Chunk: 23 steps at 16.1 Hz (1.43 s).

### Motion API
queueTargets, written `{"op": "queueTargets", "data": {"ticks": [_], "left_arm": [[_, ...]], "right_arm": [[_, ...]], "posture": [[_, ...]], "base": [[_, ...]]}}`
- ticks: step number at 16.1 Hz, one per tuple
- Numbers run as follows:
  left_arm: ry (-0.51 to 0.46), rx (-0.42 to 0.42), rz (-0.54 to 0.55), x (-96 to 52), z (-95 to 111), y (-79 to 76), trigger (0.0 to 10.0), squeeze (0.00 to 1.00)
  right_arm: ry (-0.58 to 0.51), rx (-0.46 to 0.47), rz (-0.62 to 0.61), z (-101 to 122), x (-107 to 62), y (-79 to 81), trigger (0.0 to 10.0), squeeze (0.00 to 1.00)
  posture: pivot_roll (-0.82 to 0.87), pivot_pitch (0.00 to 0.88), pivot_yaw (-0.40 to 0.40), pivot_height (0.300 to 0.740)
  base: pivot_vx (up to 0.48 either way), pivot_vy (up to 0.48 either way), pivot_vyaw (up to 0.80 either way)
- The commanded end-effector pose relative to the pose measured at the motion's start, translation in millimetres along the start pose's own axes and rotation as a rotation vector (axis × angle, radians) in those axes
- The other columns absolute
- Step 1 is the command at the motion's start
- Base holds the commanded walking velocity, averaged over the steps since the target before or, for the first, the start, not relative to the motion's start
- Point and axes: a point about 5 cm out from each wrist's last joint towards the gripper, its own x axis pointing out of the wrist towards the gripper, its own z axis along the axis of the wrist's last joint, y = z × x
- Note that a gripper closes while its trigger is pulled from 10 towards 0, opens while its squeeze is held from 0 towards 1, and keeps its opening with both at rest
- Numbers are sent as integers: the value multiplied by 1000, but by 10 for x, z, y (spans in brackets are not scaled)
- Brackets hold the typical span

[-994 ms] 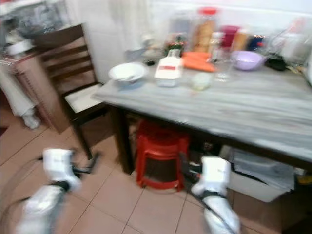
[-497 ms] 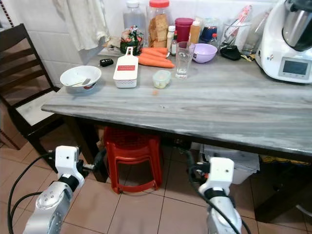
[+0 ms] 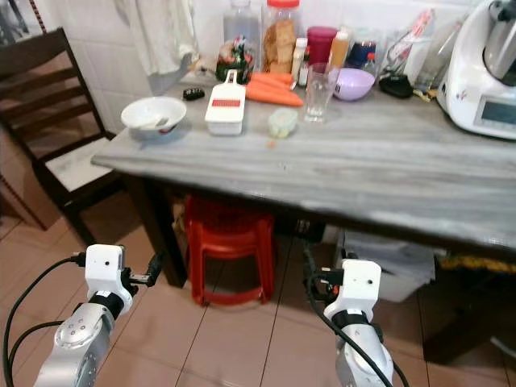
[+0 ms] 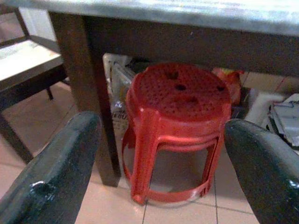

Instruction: Setting the table

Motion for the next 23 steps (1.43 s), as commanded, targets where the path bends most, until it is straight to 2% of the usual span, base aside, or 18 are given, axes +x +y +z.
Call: {"op": "queueTargets", "data": {"ticks": [1, 10, 12, 16, 20, 23], "left_arm": [[10, 2, 10, -9, -11, 15, 10000, 0], [5, 7, -7, 13, 21, 17, 10000, 0], [-39, -26, -72, 16, 103, -15, 10000, 0], [-55, -42, -133, 8, 145, -84, 10000, 0], [-60, -31, -141, -10, 154, -81, 10000, 0], [-60, -27, -146, -1, 172, -70, 10000, 0]], "right_arm": [[1, 6, -6, 3, 6, 8, 10000, 0], [-2, 19, -28, 1, 15, -2, 10000, 0], [-7, 18, -39, 7, 18, -10, 10000, 0], [-6, 17, -50, -1, 12, -28, 10000, 0], [-8, 20, -56, -2, 25, -18, 10000, 0], [-9, 24, -61, 5, 21, -23, 10000, 0]], "posture": [[12, 0, 3, 740], [10, 0, 15, 740], [11, 0, 17, 740], [14, 0, 18, 740], [18, 0, 24, 740], [18, 0, 28, 740]], "base": [[-345, 0, 0], [-345, 0, 0], [0, 0, 0], [0, 0, 0], [0, -124, 0], [0, -422, 0]]}}
